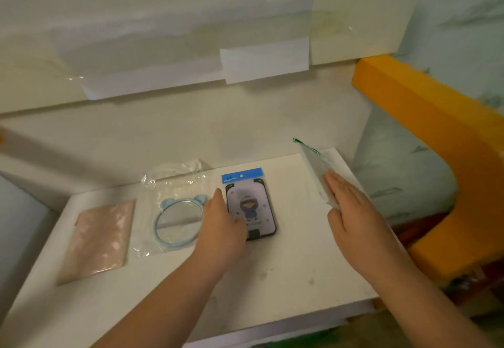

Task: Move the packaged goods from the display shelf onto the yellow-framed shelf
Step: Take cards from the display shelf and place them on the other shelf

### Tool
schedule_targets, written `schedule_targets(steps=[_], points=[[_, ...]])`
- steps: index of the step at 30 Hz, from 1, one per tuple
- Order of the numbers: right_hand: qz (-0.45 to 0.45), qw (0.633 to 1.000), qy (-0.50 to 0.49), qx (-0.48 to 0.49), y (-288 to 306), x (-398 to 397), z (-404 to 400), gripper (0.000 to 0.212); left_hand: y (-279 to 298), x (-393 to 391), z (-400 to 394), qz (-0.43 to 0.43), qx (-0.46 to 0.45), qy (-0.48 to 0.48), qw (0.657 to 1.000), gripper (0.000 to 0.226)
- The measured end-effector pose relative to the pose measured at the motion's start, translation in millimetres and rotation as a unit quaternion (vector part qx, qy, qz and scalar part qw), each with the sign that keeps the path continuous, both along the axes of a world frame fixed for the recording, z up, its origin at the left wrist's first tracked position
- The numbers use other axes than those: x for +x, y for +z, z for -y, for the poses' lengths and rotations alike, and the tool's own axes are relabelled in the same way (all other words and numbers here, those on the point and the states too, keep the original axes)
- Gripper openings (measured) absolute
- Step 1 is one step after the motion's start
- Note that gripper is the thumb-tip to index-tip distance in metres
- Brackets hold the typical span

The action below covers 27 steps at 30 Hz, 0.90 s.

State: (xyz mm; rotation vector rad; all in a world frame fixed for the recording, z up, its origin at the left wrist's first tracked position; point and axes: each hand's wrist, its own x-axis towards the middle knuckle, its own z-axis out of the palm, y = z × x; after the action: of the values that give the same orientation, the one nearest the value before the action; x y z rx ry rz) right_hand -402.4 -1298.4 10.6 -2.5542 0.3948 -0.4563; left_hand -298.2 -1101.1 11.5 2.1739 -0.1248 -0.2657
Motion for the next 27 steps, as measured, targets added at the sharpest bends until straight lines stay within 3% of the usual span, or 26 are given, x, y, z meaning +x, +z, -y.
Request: schedule_targets(steps=[7,10,20,24,27], points=[[-0.089,0.983,0.088,-0.133,-26,15,11,0.065,8,-11,-11,0.101,0.071,-0.068,0.990,0.061],[-0.144,0.970,0.147,-0.126,-21,15,14,0.062,11,-10,-19,0.154,0.085,-0.075,0.982,0.059],[-0.261,0.945,0.185,-0.070,-2,27,30,0.071,26,-8,-50,0.220,0.159,-0.097,0.958,0.061],[-0.195,0.965,0.168,-0.044,10,45,13,0.043,28,-5,-72,0.232,0.196,-0.095,0.948,0.060],[-0.094,0.982,0.166,-0.011,30,59,-21,0.043,39,-5,-94,0.244,0.228,-0.078,0.939,0.060]])
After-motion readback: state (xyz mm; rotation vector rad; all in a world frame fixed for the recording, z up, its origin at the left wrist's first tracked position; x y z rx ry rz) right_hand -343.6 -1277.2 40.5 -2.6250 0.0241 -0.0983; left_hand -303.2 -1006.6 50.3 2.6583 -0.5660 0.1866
